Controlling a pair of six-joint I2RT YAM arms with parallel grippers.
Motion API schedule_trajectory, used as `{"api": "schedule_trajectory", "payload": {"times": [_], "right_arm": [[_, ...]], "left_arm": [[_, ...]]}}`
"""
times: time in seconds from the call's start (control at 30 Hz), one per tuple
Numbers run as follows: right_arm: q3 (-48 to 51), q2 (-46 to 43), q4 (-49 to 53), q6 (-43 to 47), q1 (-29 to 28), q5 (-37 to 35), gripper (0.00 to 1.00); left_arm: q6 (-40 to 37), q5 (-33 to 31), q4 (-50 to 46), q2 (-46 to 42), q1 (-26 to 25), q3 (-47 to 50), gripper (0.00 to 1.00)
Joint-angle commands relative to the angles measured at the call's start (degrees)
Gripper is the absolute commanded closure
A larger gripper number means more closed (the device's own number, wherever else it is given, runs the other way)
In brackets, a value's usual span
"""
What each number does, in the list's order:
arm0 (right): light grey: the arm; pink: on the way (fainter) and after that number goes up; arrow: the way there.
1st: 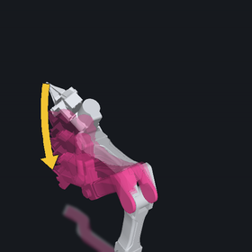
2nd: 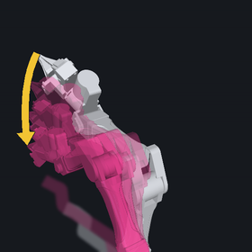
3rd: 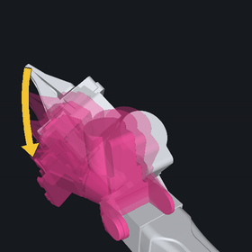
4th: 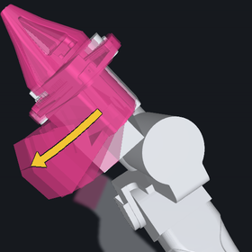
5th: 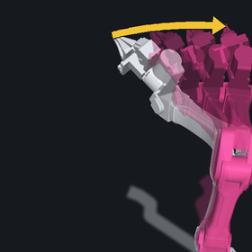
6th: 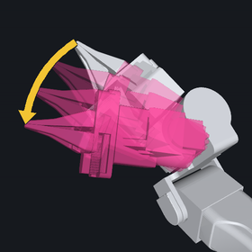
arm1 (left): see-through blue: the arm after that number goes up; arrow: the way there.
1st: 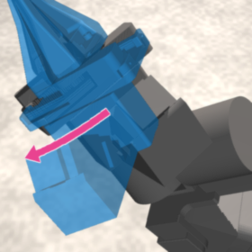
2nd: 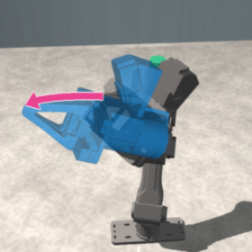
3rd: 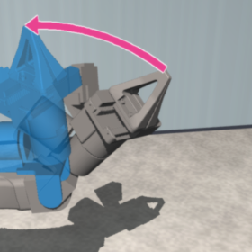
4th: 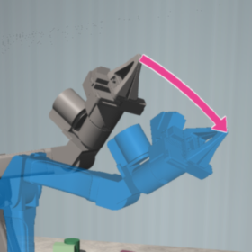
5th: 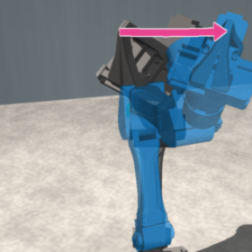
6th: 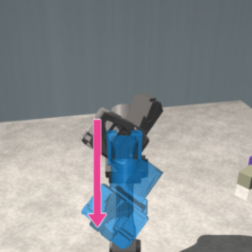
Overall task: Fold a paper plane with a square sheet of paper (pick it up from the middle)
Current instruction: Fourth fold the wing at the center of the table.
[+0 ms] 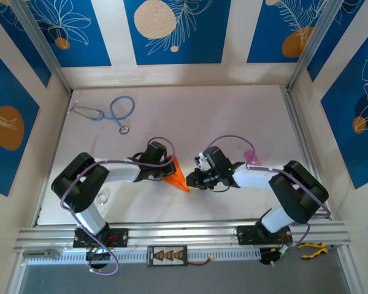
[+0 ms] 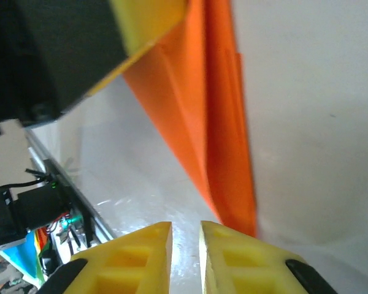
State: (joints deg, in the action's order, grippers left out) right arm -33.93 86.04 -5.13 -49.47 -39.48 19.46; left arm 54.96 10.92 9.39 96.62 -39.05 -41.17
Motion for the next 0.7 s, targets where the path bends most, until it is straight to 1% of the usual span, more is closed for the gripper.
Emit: {"api": "schedule_trajectory", "payload": {"times": [0.0,0.07,0.2,0.33,0.47,0.53,0.67], "right_arm": [[-2.9,-0.4,0.6,0.8,0.1,4.6,0.86],[-4.4,0.4,1.0,1.6,-0.7,5.3,0.91],[-8.2,3.9,3.0,3.4,-2.5,5.1,0.97],[-11.2,7.5,5.9,4.5,-3.9,1.4,0.98],[-13.2,11.0,8.0,5.2,-4.4,-0.6,0.98],[-13.3,12.0,8.3,5.6,-4.5,-0.9,0.98],[-12.6,12.3,10.4,5.2,-4.6,-4.3,0.98]], "left_arm": [[-0.7,-0.2,-2.9,0.9,-0.3,0.4,0.95],[-0.6,-0.2,-3.0,0.9,-0.3,0.4,0.96],[-0.6,-0.1,-2.8,0.9,-0.3,0.4,0.96],[-0.5,0.0,-2.8,1.0,-0.3,0.5,0.96],[-0.5,0.0,-2.8,0.8,-0.3,0.5,0.96],[-0.6,0.0,-2.9,0.8,-0.3,0.4,0.96],[-0.6,-0.3,-3.3,0.6,-0.3,0.6,0.96]]}}
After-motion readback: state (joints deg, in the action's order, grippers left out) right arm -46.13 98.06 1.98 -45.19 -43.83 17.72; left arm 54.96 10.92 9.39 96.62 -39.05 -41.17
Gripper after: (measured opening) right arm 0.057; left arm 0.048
